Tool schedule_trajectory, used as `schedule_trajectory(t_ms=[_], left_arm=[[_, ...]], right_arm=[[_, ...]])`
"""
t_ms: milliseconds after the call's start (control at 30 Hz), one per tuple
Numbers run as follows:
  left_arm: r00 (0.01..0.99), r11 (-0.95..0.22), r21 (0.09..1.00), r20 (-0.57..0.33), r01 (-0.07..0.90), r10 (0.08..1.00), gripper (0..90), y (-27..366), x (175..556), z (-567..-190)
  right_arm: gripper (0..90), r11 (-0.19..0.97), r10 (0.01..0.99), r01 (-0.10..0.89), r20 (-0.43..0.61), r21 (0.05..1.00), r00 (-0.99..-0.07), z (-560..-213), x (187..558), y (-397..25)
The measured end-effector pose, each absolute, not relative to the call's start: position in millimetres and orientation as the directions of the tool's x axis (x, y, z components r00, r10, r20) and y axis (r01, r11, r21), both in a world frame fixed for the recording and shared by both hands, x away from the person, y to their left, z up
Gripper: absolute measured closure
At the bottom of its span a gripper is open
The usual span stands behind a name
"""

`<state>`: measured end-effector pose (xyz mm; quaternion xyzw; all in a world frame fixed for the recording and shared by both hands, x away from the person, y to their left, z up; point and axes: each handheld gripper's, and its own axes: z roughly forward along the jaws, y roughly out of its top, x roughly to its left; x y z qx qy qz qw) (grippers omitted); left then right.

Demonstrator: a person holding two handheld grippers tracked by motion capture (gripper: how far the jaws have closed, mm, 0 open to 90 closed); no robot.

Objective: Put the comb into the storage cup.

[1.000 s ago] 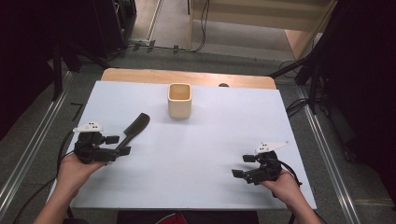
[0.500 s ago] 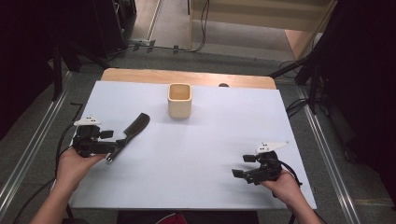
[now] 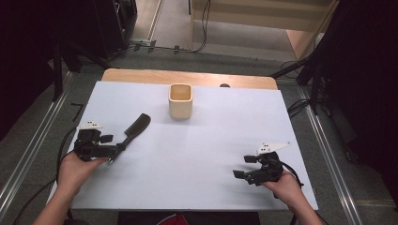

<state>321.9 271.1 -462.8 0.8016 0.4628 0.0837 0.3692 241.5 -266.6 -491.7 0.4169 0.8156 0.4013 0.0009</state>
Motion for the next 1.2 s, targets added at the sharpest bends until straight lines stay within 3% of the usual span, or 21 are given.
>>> schedule_trajectory(t_ms=[833, 1200], left_arm=[[0.547, -0.341, 0.628, -0.162, 0.699, 0.821, 29.9, 267, 313, -488], [0.559, -0.413, 0.649, -0.023, 0.639, 0.829, 32.6, 258, 304, -494]], right_arm=[[12.9, 0.352, 0.663, 0.667, 0.328, 0.657, -0.673, -491, 247, -261], [12.9, 0.354, 0.664, 0.667, 0.326, 0.656, -0.673, -491, 249, -259]])
